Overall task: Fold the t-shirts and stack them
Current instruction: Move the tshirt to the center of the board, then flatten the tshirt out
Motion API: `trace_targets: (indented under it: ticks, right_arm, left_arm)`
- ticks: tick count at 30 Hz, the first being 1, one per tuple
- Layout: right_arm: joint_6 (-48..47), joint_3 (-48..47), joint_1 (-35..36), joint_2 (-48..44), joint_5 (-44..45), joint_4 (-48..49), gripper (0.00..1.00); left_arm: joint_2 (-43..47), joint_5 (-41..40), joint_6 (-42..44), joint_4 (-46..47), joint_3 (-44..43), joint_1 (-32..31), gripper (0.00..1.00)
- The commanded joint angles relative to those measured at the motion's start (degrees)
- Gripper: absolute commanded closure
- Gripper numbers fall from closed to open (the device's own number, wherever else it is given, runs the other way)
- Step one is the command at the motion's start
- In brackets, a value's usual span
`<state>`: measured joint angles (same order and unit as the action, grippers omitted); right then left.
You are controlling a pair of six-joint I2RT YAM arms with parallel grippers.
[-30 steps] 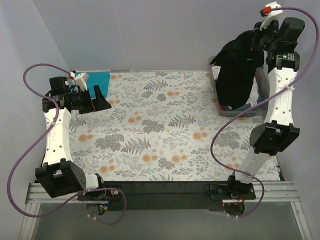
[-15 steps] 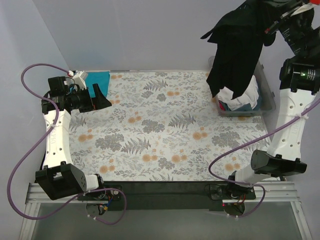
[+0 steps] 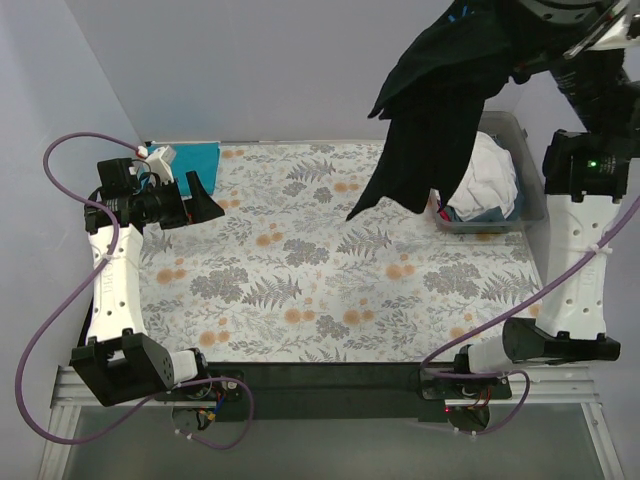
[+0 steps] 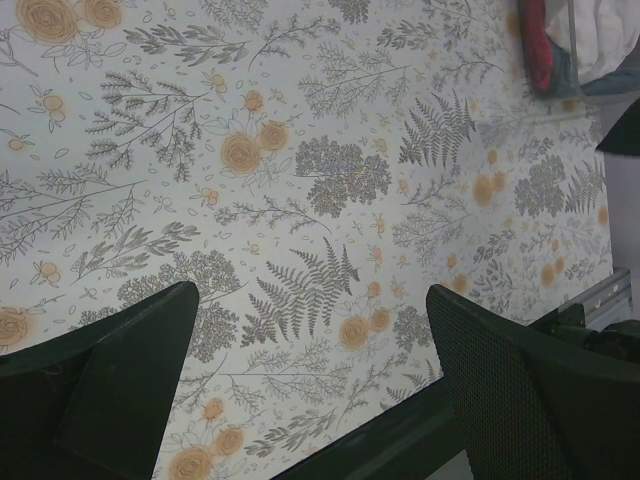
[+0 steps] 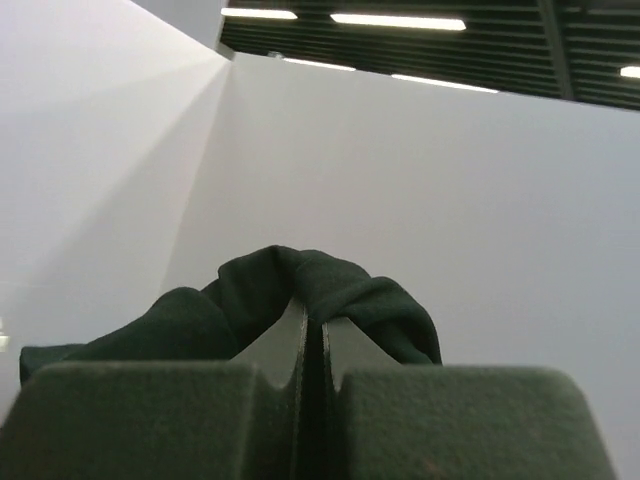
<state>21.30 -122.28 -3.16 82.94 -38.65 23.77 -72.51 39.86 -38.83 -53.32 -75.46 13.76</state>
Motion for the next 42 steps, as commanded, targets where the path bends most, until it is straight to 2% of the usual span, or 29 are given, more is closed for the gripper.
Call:
trace_targets:
  ticks: [1, 6, 11, 12, 13, 14, 15, 16, 17, 19, 25, 28, 31, 34, 36, 39, 42]
  right_arm:
    - [1.6, 3.7, 7.0, -1.6, -0.8, 3.7, 0.99]
    - [-5.6, 15.5, 21.2, -6.5, 1.5, -1.0, 0.99]
    - [-8.6, 22.9, 29.3, -9.1, 4.0, -5.5, 0.99]
    - [-9.6, 27.1, 31.1, -10.6, 4.5, -6.3, 0.99]
    - [-10.2, 29.4, 31.8, -11.2, 6.5, -7.8, 0.94]
    - [-10.3, 31.8, 32.3, -11.9, 6.6, -11.7, 0.8]
    - [-11.2, 34.6, 32.3, -12.7, 5.6, -13.7, 0.36]
    - [-12.6, 38.2, 32.3, -12.9, 3.8, -18.7, 0.1]
    - [-13.8, 39.5, 32.3, -13.0, 3.7, -21.2, 0.02]
    - [-17.0, 41.0, 32.3, -13.2, 5.7, -27.1, 0.02]
    - [-20.4, 49.9, 32.0, -18.2, 9.6, -30.4, 0.02]
    - [-21.1, 55.2, 32.0, -19.0, 8.4, -35.1, 0.02]
    - [-27.3, 60.9, 31.6, -18.3, 4.6, -40.0, 0.02]
    - [-33.1, 67.6, 31.5, -19.4, 4.2, -44.1, 0.04]
    - [-37.4, 71.1, 31.5, -19.1, 5.4, -46.5, 0.06]
    - [-42.0, 73.7, 31.5, -17.4, 8.0, -49.9, 0.08]
    - [-43.1, 74.9, 31.5, -13.5, 12.3, -51.5, 0.11]
  left_arm:
    - [2.3, 1.3, -0.3, 0.7, 0.4, 0.1, 0.02]
    - [2.8, 1.3, -0.3, 0.6, 0.3, 0.1, 0.02]
    - [3.1, 1.0, 0.0, 0.0, -0.2, 0.0, 0.02]
    - [3.1, 0.8, 0.2, -0.2, -0.5, 0.0, 0.02]
    - [3.0, 0.7, 0.2, -0.4, -0.5, 0.0, 0.02]
    - [3.0, 0.5, 0.3, -0.4, -0.6, 0.0, 0.02]
    - [2.9, 0.7, 0.4, -0.5, -0.7, 0.0, 0.02]
    - [2.8, 1.1, 0.9, -0.8, -0.7, 0.0, 0.02]
    - [2.6, 1.2, 1.0, -0.9, -0.9, 0.1, 0.02]
    - [2.6, 1.1, 1.7, -1.0, -1.2, 0.0, 0.02]
    - [2.2, 4.4, 5.7, -2.7, -1.5, 0.0, 0.02]
    - [2.0, 11.3, 13.1, -6.7, -0.2, 0.0, 0.02]
    - [2.1, 10.5, 19.8, -10.0, 2.9, -2.8, 0.02]
    - [2.4, 5.3, 25.6, -12.7, 6.3, -8.6, 0.03]
    - [3.7, 0.6, 26.6, -12.3, 10.6, -13.0, 0.04]
    - [5.5, -2.0, 28.3, -11.7, 16.6, -20.7, 0.06]
    - [7.4, -6.5, 27.6, -8.3, 20.9, -26.2, 0.09]
